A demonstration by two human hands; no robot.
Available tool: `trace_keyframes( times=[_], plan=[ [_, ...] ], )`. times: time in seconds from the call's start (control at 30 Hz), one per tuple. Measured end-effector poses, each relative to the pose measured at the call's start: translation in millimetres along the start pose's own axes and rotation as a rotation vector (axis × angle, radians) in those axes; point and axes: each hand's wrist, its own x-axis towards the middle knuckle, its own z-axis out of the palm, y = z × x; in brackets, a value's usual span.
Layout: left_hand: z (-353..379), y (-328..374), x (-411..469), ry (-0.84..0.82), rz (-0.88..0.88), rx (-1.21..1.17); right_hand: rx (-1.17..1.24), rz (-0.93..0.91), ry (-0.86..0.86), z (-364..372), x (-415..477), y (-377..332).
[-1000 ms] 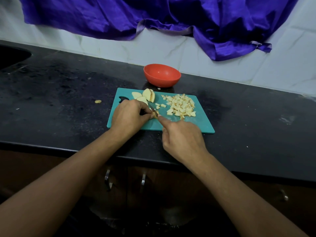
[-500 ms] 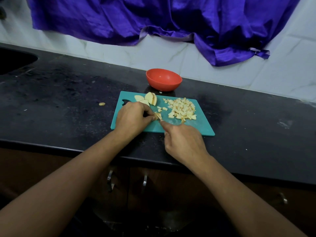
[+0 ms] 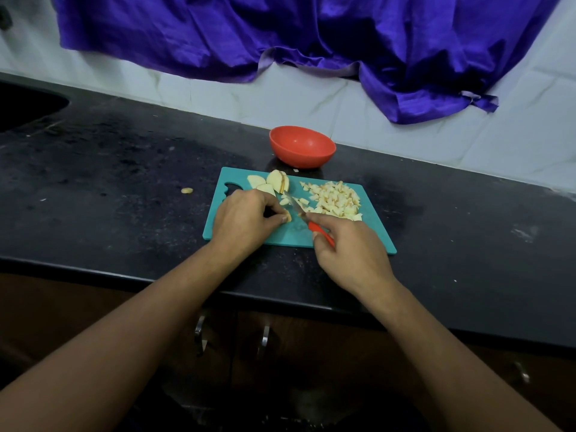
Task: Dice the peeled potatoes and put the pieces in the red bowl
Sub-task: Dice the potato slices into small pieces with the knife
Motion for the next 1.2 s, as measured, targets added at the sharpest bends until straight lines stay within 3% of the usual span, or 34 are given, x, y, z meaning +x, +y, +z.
trace_keyframes(
  times=[0.53,0.87,1.07,1.2],
  plan=[
    [4.9,-6.9,6.5,-0.049,0.006,0.032,-0.071,-0.032,-0.058,2.2,1.0,-4.6],
    [4.9,-4.9,8.0,-0.054,0.011,0.089,-0.243,-0.103,-0.153,-17.1,4.5,-1.7],
    [5.0,-3.4,6.7,-0.042,0.013,0.097,-0.08,0.024,-0.116,-16.4,-1.1,6.9],
    [5.5,-4.2,6.4,-0.032,0.02,0.09,-0.066,0.01,-0.067,-12.3,-4.0,2.1]
  ],
)
